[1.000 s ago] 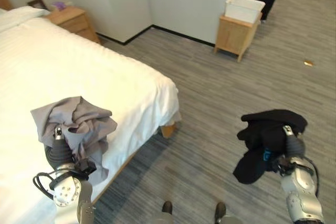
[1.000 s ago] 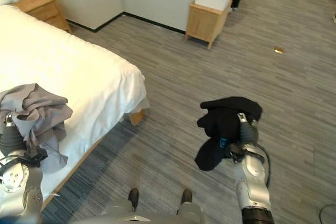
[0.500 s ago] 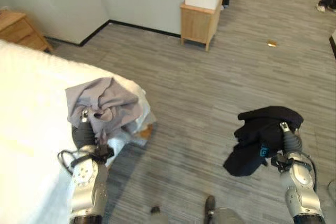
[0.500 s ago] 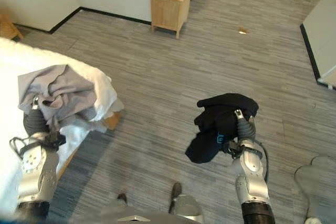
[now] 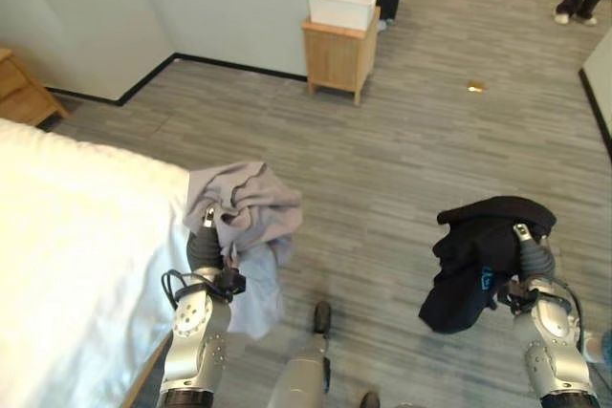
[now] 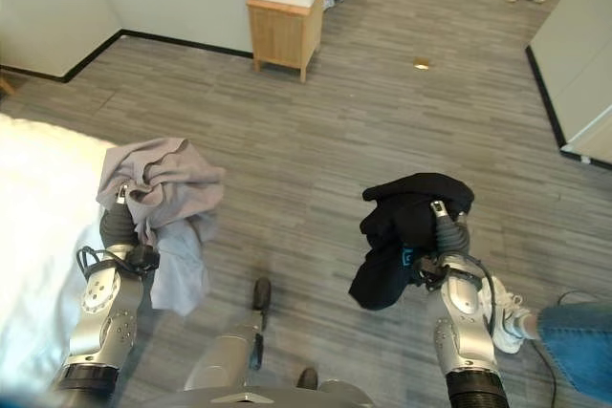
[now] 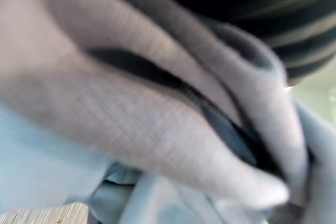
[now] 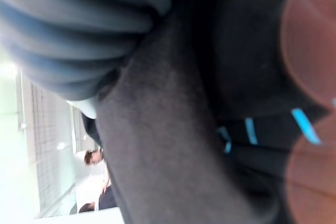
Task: Pick up bed clothes into laundry basket.
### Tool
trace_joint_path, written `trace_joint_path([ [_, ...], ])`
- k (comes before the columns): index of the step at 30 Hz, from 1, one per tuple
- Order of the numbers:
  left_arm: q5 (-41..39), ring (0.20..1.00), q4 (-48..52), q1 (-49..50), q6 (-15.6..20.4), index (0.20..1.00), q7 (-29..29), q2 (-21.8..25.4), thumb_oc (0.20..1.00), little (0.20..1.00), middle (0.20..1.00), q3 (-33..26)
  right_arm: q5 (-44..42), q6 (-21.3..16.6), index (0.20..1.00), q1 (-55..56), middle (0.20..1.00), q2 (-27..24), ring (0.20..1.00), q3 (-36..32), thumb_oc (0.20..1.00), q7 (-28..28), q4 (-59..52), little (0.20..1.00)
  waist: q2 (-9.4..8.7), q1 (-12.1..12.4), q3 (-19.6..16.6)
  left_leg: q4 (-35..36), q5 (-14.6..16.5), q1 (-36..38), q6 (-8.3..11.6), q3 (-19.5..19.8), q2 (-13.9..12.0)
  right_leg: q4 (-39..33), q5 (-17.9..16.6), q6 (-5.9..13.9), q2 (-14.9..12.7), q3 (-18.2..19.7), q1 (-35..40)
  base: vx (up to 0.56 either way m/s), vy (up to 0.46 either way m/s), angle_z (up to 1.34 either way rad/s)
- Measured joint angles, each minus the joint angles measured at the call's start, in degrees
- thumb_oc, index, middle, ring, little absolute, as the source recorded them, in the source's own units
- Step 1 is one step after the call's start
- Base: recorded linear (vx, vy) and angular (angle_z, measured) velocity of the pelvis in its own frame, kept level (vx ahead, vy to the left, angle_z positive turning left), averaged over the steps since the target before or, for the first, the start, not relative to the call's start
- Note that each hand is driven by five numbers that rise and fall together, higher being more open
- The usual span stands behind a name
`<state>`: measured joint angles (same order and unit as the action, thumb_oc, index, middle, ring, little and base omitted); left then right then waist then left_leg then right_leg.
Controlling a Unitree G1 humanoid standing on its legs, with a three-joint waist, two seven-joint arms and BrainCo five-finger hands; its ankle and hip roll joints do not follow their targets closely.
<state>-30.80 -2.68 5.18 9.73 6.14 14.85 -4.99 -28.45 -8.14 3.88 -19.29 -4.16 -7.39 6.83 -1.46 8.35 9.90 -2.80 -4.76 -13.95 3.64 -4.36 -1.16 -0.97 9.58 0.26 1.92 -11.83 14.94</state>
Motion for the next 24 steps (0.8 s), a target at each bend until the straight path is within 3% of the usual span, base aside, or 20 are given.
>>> trace_joint_path([
  [1,0.05,0.2,0.74,0.55,-0.18,0.2,0.05,0.02,0.2,0.2,0.2,0.32,0.89,0.02,0.2,0.95,0.2,-0.13,0.2,0.23,0.2,0.42,-1.58,0.2,-0.14,-0.76,-1.22,-0.3,-3.86,2.05,-3.94,0.15,1.69,2.82,2.28,2.06,-1.27,0.01,0.57,0.7,0.287,-0.31],
  [2,0.2,0.2,0.58,0.24,-0.41,0.2,0.16,-0.64,0.2,0.2,0.2,0.02,1.06,0.13,0.2,0.73,0.2,0.27,0.2,1.41,0.2,0.36,-1.73,0.2,-0.05,-0.1,-0.63,-1.53,-2.32,2.92,-5.23,-0.88,1.65,13.37,5.74,3.68,-3.17,0.2,-3.03,0.51,0.33,-0.44],
  [3,0.47,0.2,0.55,1.32,-0.69,0.2,0.12,-1.38,0.2,0.2,0.2,-0.35,1.65,0.46,0.2,0.34,0.2,0.72,0.2,3.3,0.2,0.74,-2.24,0.2,0.52,-0.24,-0.83,-1.72,-1.25,5.1,-8.93,-2.22,2.23,36.5,5.46,5.22,-7.41,0.91,-12.17,0.5,0.301,-0.31],
  [4,0.59,0.2,0.53,1.42,-1.02,0.2,0.13,-0.77,0.2,0.2,0.2,0.35,1.66,0.45,0.2,1.52,0.2,1.46,0.2,3.94,0.2,1.08,-3.01,0.2,-0.17,-1.45,-1.29,-1.76,-0.01,6.68,-9.14,-1.8,4.0,46.91,4.7,4.9,-10.65,0.58,-15.18,0.51,0.209,0.06],
  [5,0.69,0.2,1.0,0.61,-1.06,0.2,-0.34,-1.07,0.2,0.2,0.2,-0.46,1.62,0.29,0.2,1.9,0.2,2.32,0.2,4.17,0.2,1.19,-4.28,0.2,-1.15,-2.86,-1.23,-4.8,3.39,7.6,-12.67,-1.18,7.34,58.79,-1.72,6.08,-15.79,2.22,-20.22,0.34,0.079,0.44],
  [6,0.61,0.2,1.27,-0.14,-1.03,0.2,0.32,-0.5,0.2,0.2,0.2,-0.57,1.61,0.19,0.2,0.76,0.2,2.82,0.2,3.83,0.2,1.33,-3.97,0.2,-1.91,-3.91,-0.38,-5.69,4.63,8.57,-13.01,-0.28,8.69,64.43,-4.24,6.66,-17.93,2.92,-22.73,0.53,-0.018,0.87],
  [7,0.75,0.2,1.22,-1.22,-1.41,0.2,0.14,0.8,0.2,0.2,0.2,0.43,1.59,0.43,0.2,0.1,0.2,3.29,0.2,3.52,0.2,1.07,-3.41,0.2,0.48,-5.7,0.31,-5.17,3.71,9.89,-13.05,1.86,8.41,64.74,-2.97,5.97,-17.18,2.94,-24.19,0.34,-0.024,0.79],
  [8,0.88,0.2,2.53,-1.62,-1.51,0.2,0.13,1.1,0.2,0.2,0.2,0.22,1.49,0.56,0.2,0.19,0.2,2.5,0.2,4.02,0.2,0.69,-3.97,0.2,1.38,-6.52,0.34,-4.97,5.3,10.76,-12.64,5.0,8.82,63.36,-1.57,7.89,-15.44,2.64,-27.11,0.73,-0.16,0.9],
  [9,0.89,0.2,4.24,-2.6,-0.74,0.2,0.46,1.58,0.2,0.2,0.2,-0.94,1.52,0.55,0.2,-1.08,0.2,2.55,0.2,4.17,0.2,1.03,-3.9,0.2,2.82,-6.51,2.11,-4.55,4.24,11.9,-13.12,5.45,7.19,58.64,1.23,6.73,-13.53,1.64,-29.14,0.38,-0.137,0.46],
  [10,0.84,0.2,4.74,-3.47,-0.59,0.2,0.47,1.95,0.2,0.2,0.2,-1.24,1.44,0.55,0.2,-0.94,0.2,2.38,0.2,4.17,0.2,1.27,-3.9,0.2,2.81,-6.76,2.35,-4.09,6.11,12.89,-10.52,7.77,7.43,53.69,2.42,7.26,-12.5,0.57,-31.08,0.74,-0.293,0.73],
  [11,0.84,0.2,4.79,-4.72,-0.14,0.2,0.37,3.3,0.2,0.2,0.2,-1.33,1.39,0.5,0.2,-0.51,0.2,2.74,0.2,3.51,0.2,1.66,-3.69,0.2,2.03,-6.88,2.62,-3.17,6.84,14.63,-10.13,8.05,7.87,42.82,1.67,6.72,-12.43,-0.41,-32.06,0.55,-0.263,0.66],
  [13,0.84,0.2,4.74,-4.63,-0.15,0.2,0.21,4.41,0.2,0.2,0.2,-2.03,0.95,0.35,0.2,-0.44,0.2,2.76,0.2,3.36,0.2,1.79,-2.16,0.2,-0.68,-6.44,1.3,-2.08,9.78,15.46,-5.77,4.82,8.15,31.25,-0.19,7.07,-14.13,-0.59,-34.59,0.71,-0.35,0.47],
  [15,0.68,0.2,3.74,-3.88,-0.1,0.2,0.35,5.16,0.2,0.2,0.2,-2.54,0.66,0.51,0.2,-0.32,0.2,3.2,0.2,2.84,0.2,1.5,-0.32,0.2,-1.08,-6.47,1.81,-1.79,11.44,19.26,-7.46,6.03,8.4,12.21,-5.72,7.73,-11.93,5.99,-32.46,0.62,-0.297,0.44],
  [16,0.67,0.2,3.35,-2.72,-0.1,0.2,0.33,5.26,0.2,0.2,0.2,-2.82,0.67,0.5,0.2,-0.15,0.2,4.03,0.2,2.82,0.2,1.51,0.35,0.2,-1.74,-6.6,1.35,-0.86,12.43,21.61,-6.7,7.34,8.96,6.07,-8.38,7.89,-11.06,9.96,-31.13,0.51,-0.274,0.44],
  [18,0.68,0.2,2.46,-2.55,-0.15,0.2,0.29,4.46,0.2,0.2,0.2,-2.32,0.61,0.66,0.2,0.15,0.2,4.42,0.2,2.38,0.2,1.52,0.89,0.2,-2.3,-6.89,0.83,-1.07,14.15,24.43,-7.99,9.54,8.64,2.1,-11.67,7.38,-10.53,10.73,-28.03,0.53,-0.292,0.61],
  [20,0.67,0.2,2.31,-1.47,-0.28,0.2,0.01,3.49,0.2,0.2,0.2,-2.1,0.38,0.68,0.2,0.18,0.2,4.48,0.2,2.26,0.2,1.83,1.68,0.2,-3.28,-6.58,-0.46,-0.82,16.72,28.26,-4.91,11.59,7.79,3.66,-15.31,4.63,-9.62,6.82,-24.66,0.41,-0.248,0.64],
  [21,0.67,0.2,2.33,-1.31,-0.35,0.2,0.02,3.05,0.2,0.2,0.2,-1.8,0.35,0.66,0.2,0.28,0.2,4.59,0.2,1.81,0.2,1.91,1.91,0.2,-3.67,-6.65,-0.84,-2.77,17.17,27.95,-4.83,11.75,7.73,3.83,-18.27,4.05,-9.83,6.49,-24.25,0.43,-0.377,0.46],
  [22,0.65,0.2,2.16,-0.82,-0.39,0.2,-0.02,1.89,0.2,0.2,0.2,-1.49,0.32,0.67,0.2,-0.17,0.2,4.01,0.2,1.59,0.2,1.98,2.5,0.2,-3.08,-6.26,-1.22,-9.64,18.98,25.78,-2.89,11.14,7.35,4.05,-20.83,2.2,-9.27,5.75,-22.89,0.42,-0.434,0.3],
  [23,0.58,0.2,2.07,-0.98,-0.35,0.2,-0.01,1.37,0.2,0.2,0.2,-1.08,-0.4,0.49,0.2,-1.41,0.2,3.23,0.2,1.69,0.2,2.04,3.08,0.2,-2.39,-6.13,-1.04,-23.24,18.86,19.44,-2.76,10.15,5.93,5.04,-17.5,-0.21,-7.6,3.83,-21.58,0.56,-0.61,0.37],
  [24,0.51,0.2,1.88,-1.86,-0.34,0.2,-0.02,0.9,0.2,0.2,0.2,-0.53,-1.09,0.51,0.2,-1.55,0.2,2.55,0.2,1.24,0.2,2.14,3.19,0.2,-1.98,-6.19,-0.9,-33.79,17.22,13.96,-2.52,8.32,4.89,4.75,-16.85,-0.41,-7.25,3.03,-20.33,0.4,-0.459,0.25],
])
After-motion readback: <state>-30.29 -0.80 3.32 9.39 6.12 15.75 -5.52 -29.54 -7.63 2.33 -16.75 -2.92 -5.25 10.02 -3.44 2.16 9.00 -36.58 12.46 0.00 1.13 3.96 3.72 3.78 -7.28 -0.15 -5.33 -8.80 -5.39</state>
